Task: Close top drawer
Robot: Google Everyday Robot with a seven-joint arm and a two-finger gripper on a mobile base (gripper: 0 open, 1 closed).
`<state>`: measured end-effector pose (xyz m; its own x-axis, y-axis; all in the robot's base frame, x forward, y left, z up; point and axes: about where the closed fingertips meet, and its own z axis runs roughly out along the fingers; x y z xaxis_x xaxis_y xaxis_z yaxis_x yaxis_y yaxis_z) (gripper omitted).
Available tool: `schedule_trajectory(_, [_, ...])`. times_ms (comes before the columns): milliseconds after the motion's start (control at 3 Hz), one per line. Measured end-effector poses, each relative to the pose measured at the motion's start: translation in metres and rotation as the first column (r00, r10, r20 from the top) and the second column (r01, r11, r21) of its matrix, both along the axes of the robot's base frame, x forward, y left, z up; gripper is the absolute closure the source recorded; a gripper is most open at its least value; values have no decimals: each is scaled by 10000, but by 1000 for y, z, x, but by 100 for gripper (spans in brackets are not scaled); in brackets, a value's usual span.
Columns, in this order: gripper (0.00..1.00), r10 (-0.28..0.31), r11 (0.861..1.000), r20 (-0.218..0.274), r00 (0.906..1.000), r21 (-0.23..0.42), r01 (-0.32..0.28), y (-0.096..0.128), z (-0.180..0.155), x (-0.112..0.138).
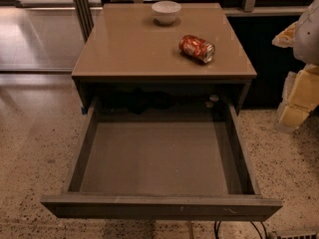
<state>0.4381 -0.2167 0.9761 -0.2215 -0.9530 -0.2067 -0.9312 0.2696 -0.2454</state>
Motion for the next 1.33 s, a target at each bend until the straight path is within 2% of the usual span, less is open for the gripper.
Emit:
schedule_trajectory(333, [0,54,10000,82,10000,28,-54,2,-3,-1])
schedule_trajectory(667, [0,45,9999,-25,10000,164,-44,0,-23,0])
schedule_trajectory(1333, [0,166,9995,-817,9965,288,-142,3,-77,-19])
